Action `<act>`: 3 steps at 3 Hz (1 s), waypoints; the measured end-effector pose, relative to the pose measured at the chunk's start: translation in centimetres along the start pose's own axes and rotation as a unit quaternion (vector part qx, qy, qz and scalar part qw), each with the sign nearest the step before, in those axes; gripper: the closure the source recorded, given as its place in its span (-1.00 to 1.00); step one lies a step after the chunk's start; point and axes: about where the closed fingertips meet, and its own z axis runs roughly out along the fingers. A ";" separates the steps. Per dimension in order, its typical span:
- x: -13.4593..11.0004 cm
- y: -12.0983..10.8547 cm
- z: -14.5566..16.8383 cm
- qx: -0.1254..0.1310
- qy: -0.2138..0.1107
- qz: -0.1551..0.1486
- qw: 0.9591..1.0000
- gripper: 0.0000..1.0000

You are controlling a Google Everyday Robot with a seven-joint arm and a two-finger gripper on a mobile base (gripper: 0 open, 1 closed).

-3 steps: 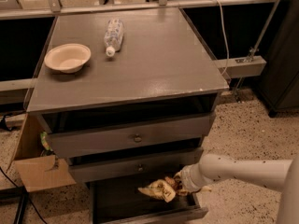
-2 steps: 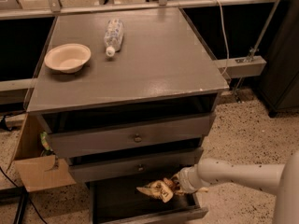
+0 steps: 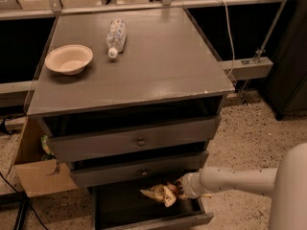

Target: Place brown chip bag into bottom drawer

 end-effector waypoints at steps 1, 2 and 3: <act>0.4 0.0 0.7 0.001 -0.001 -0.004 1.000 1.00; 0.9 -0.4 2.3 0.015 -0.008 -0.013 1.000 1.00; 1.0 -0.7 3.6 0.037 -0.015 -0.026 0.999 1.00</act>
Offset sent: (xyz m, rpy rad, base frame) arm 0.0272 0.0071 -0.0409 0.0427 -0.0787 0.0252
